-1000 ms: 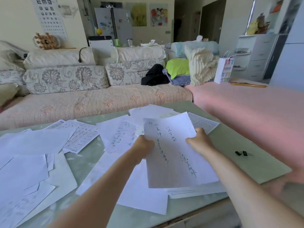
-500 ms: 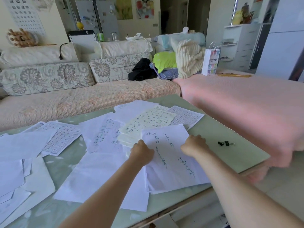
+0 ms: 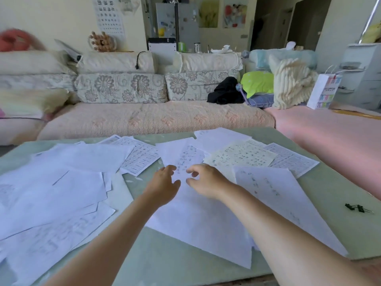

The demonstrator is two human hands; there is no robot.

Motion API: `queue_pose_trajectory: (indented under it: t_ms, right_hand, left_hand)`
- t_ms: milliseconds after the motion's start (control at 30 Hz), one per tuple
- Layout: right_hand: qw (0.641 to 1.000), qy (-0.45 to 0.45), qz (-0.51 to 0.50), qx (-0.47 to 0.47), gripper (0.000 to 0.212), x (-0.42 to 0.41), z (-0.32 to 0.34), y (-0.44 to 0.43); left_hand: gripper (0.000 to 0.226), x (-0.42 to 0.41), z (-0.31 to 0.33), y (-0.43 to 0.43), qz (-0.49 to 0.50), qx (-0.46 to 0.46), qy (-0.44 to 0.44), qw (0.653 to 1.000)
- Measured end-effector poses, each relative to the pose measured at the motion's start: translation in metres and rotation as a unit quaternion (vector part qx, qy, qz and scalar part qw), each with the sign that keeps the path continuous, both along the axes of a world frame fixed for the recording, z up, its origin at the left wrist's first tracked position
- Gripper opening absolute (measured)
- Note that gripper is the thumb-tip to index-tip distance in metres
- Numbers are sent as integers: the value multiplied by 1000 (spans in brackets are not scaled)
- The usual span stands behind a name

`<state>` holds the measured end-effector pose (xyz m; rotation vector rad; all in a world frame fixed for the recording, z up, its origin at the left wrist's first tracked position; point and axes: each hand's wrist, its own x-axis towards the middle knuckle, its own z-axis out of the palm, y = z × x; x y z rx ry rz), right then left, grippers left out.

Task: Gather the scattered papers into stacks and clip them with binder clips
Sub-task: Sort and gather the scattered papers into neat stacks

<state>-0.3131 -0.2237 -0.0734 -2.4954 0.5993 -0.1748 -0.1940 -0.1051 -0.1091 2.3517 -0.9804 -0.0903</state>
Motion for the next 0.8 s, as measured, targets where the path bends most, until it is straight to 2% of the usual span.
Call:
queue_pose_trajectory:
  t_ms: [200, 333, 467, 567, 667, 800]
  right_hand:
    - [991, 52, 119, -33, 46, 88, -25, 82]
    - [983, 74, 156, -61, 50, 150, -44, 122]
    - [984, 65, 150, -70, 53, 211, -53, 154]
    - [994, 82, 74, -19, 51, 252, -53, 172]
    - [994, 110, -6, -8, 39, 290, -51, 186]
    - [986, 127, 10, -107, 54, 315, -48, 187]
  left_hand:
    - [56, 87, -12, 124, 74, 72, -50, 993]
    - [76, 129, -15, 180, 133, 122, -47, 982]
    - [108, 156, -24, 222, 152, 235, 4, 960]
    - [120, 168, -34, 248, 143, 276, 49, 949]
    - [109, 169, -39, 260, 123, 237, 1, 964]
    - [79, 166, -44, 259, 126, 181, -84, 972]
